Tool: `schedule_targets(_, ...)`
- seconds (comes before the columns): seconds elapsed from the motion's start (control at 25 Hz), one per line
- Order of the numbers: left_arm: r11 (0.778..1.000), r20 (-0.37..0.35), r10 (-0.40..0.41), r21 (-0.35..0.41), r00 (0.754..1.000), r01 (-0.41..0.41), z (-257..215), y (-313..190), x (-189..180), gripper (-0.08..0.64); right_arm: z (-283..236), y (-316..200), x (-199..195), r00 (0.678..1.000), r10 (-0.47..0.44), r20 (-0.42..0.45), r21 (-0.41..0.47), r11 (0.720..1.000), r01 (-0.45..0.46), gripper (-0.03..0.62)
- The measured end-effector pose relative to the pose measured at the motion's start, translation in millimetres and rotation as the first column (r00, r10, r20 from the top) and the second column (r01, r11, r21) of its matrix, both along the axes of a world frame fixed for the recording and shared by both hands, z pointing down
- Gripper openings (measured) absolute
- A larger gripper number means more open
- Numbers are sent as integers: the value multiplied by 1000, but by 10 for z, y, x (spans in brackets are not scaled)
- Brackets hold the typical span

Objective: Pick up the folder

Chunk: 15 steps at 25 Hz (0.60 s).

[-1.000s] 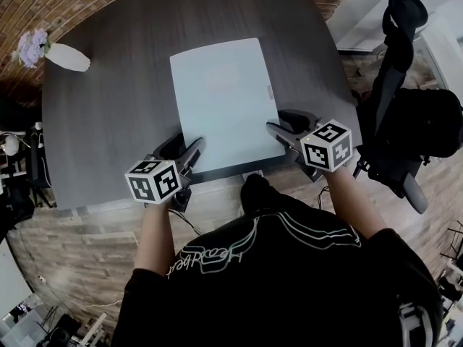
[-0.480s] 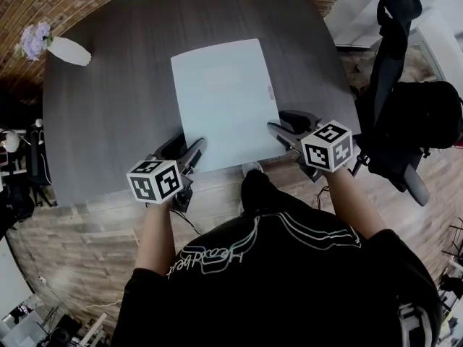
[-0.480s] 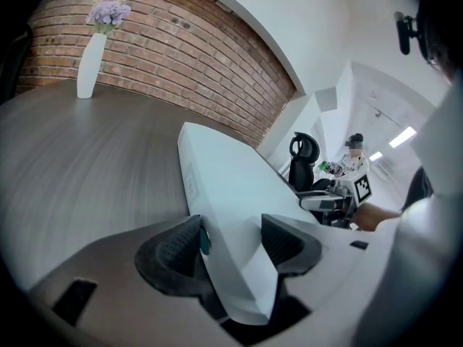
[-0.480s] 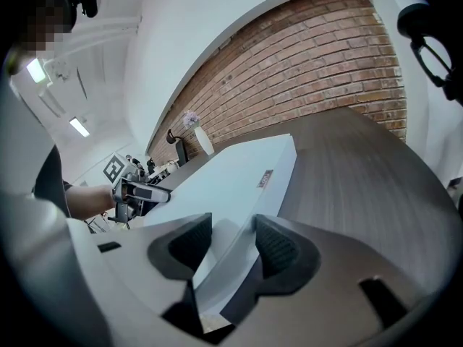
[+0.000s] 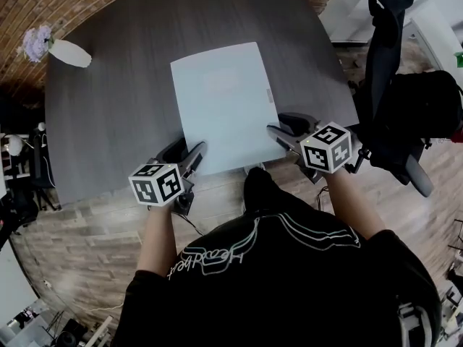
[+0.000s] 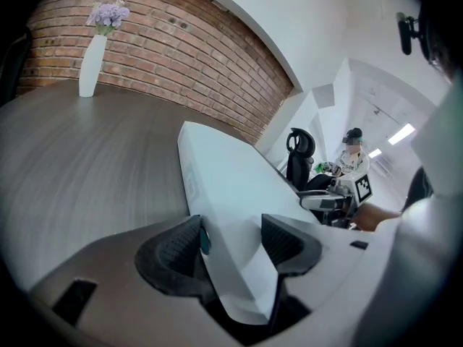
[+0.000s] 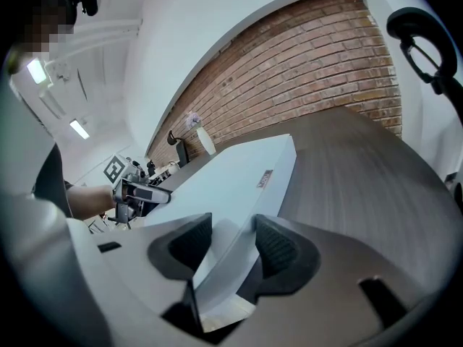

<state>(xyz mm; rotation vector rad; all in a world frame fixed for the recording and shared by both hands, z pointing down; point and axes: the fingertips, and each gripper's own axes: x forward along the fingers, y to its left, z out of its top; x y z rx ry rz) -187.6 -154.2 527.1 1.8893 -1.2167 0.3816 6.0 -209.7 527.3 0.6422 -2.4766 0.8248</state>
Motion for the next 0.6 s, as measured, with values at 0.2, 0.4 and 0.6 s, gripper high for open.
schedule_targets(0.2, 1000, 1, 3, -4, 1000, -3, 2, 90, 45, 262, 5, 96, 42, 1000, -1, 1, -3, 1000, 1, 170)
schedule_targets(0.4, 1000, 1, 0, -4, 1000, 0, -5, 195, 78, 262, 0, 195, 74, 1000, 2, 4, -5, 1000, -2, 170)
schedule_targets(0.6, 1000, -2, -4, -5, 1000, 4, 1, 299, 111, 262, 2, 296, 110, 1000, 4, 5, -8, 1000, -4, 170)
